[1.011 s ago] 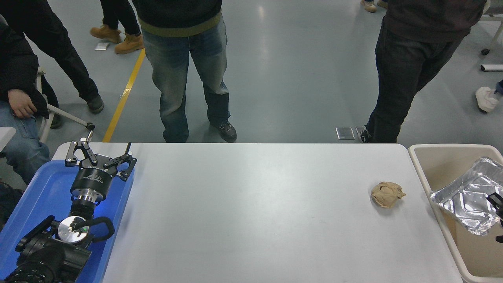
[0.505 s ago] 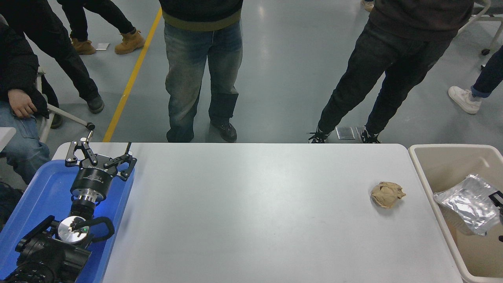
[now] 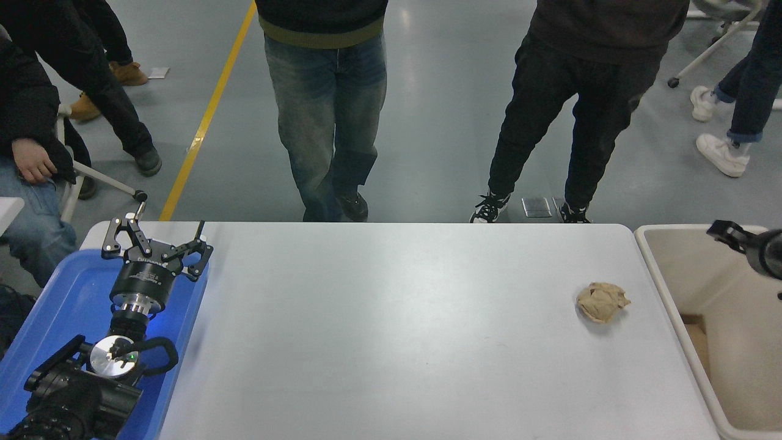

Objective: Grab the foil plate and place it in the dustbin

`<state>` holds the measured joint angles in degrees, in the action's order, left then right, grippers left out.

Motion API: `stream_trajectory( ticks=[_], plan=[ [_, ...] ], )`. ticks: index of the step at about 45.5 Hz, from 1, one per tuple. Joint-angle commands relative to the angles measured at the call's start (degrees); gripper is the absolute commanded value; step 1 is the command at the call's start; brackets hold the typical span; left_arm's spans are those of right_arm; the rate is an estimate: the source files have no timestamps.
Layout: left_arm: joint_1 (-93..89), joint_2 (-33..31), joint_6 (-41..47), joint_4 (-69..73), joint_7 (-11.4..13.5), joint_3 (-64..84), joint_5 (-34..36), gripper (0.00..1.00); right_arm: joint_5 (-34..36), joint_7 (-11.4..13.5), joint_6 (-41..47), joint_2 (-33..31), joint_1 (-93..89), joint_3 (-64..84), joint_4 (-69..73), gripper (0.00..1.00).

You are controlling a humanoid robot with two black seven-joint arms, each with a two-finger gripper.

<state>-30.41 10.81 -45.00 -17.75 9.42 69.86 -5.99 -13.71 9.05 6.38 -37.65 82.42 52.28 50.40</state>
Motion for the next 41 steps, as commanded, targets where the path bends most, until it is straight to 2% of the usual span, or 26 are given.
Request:
stream_trajectory(
  ticks=[1, 8, 12, 17, 26, 41],
  plan=[
    [0.1, 0.1, 0.0, 0.0, 0.0, 0.0, 0.0, 0.99, -3.0, -0.3, 14.4, 2.1, 23.7, 11.2, 21.1, 1.00],
    [0.1, 0.0, 0.0, 0.0, 0.0, 0.0, 0.0, 0.99, -3.5, -0.3, 27.2, 6.6, 32.3, 11.2, 28.0, 1.00],
    [0.1, 0.0, 0.0, 0.0, 0.1, 0.0, 0.0, 0.99, -2.9, -0.3, 30.3, 9.9, 36.7, 11.2, 32.3, 1.00],
    [0.1, 0.0, 0.0, 0.0, 0.1, 0.0, -0.1, 0.99, -2.1, -0.3, 30.8, 16.5, 40.7, 11.7, 36.2, 1.00],
    [0.1, 0.0, 0.0, 0.0, 0.1, 0.0, -0.1, 0.99, 4.6, -0.3, 30.7, 27.5, 44.0, 12.0, 36.1, 1.00],
    [0.1, 0.0, 0.0, 0.0, 0.1, 0.1, -0.1, 0.99, 8.7, -0.7, 30.7, 32.9, 44.3, 12.8, 36.2, 1.00]
  ],
)
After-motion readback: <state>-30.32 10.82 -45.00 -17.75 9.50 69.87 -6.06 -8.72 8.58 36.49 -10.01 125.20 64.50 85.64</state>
